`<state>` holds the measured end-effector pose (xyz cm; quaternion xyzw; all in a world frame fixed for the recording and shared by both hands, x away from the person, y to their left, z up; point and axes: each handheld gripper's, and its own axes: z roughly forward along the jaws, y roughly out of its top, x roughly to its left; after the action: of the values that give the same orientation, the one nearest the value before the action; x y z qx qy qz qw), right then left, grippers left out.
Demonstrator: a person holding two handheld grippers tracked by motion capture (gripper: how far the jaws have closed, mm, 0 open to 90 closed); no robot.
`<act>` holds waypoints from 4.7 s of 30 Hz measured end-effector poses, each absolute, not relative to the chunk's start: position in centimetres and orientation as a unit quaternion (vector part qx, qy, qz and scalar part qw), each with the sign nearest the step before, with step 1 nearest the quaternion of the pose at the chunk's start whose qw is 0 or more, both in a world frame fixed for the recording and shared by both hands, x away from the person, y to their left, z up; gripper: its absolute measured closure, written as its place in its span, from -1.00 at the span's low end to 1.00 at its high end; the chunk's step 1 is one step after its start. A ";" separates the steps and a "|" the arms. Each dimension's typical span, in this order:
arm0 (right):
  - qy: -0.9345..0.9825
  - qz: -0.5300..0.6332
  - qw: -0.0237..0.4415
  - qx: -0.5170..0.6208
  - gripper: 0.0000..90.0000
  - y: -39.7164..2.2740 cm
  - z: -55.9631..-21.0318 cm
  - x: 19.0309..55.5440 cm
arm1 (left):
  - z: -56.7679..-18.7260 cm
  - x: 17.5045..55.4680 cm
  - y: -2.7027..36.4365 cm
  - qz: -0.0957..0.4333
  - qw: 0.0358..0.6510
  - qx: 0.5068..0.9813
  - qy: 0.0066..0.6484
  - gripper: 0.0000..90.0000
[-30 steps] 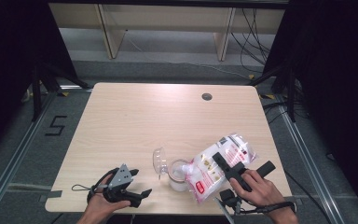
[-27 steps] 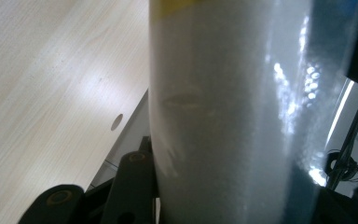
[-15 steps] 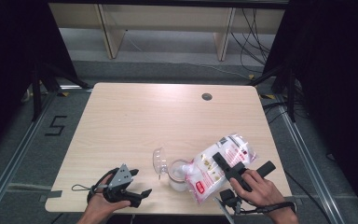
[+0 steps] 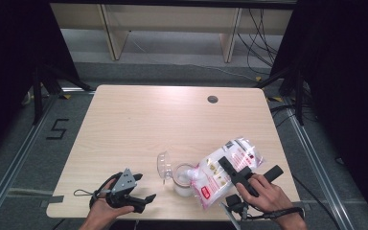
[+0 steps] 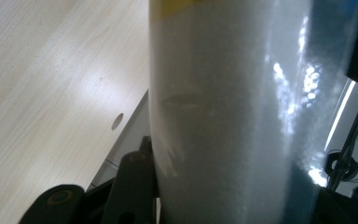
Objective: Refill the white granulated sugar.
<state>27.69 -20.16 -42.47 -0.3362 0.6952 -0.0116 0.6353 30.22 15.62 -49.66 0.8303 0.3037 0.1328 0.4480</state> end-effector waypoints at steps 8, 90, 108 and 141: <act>0.695 -0.012 0.636 -0.336 0.50 -20.2 -42.4 27.7 | -49.6 30.2 15.6 0.133 0.447 0.831 0.303 -0.65; 0.697 -0.017 0.635 -0.332 0.54 -20.4 -42.3 27.6 | -49.5 30.2 15.7 0.128 0.450 0.831 0.300 -0.65; 0.700 -0.017 0.634 -0.329 0.56 -20.4 -42.4 27.7 | -49.6 30.2 15.6 0.129 0.454 0.828 0.302 -0.65; 0.700 -0.019 0.634 -0.329 0.58 -20.4 -42.4 27.6 | -49.5 30.2 15.7 0.128 0.449 0.831 0.302 -0.65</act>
<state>27.64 -20.41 -42.35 -0.3290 0.6999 -0.0192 0.6337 30.17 15.72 -49.50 0.8313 0.3022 0.1278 0.4486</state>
